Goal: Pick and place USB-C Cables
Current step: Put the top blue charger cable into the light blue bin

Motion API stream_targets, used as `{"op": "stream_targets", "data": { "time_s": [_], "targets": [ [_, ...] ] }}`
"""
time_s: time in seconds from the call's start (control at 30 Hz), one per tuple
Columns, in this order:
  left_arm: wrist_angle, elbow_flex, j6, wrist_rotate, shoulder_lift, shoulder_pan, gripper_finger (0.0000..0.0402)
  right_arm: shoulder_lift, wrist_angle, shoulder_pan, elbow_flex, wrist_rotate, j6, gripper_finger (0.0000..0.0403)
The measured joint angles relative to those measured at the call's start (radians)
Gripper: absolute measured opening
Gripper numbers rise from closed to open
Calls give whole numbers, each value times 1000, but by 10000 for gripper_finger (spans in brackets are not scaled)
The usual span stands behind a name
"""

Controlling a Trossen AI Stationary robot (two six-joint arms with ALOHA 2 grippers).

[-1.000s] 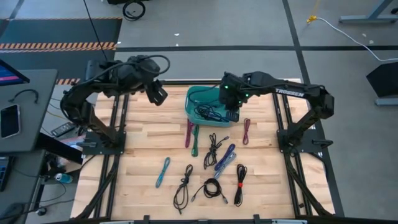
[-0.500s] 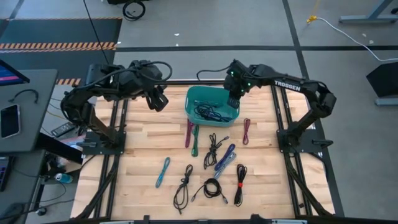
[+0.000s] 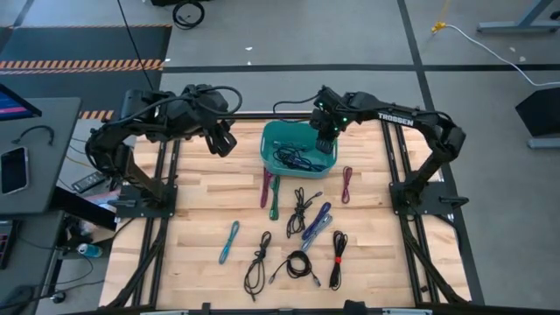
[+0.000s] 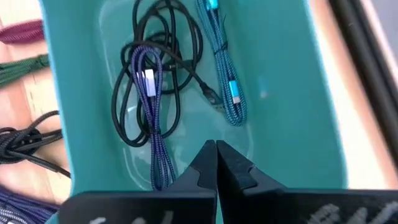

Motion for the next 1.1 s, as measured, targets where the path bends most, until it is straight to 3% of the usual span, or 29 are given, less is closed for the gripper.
{"op": "stream_targets", "data": {
  "time_s": [0.4, 1.1],
  "targets": [
    [0, 0, 0, 0, 0, 0, 164, 71, 18, -15, 0, -13, -21, 0],
    [0, 0, 0, 0, 0, 0, 164, 71, 71, -190, 0, -14, -71, 0]
  ]
}}
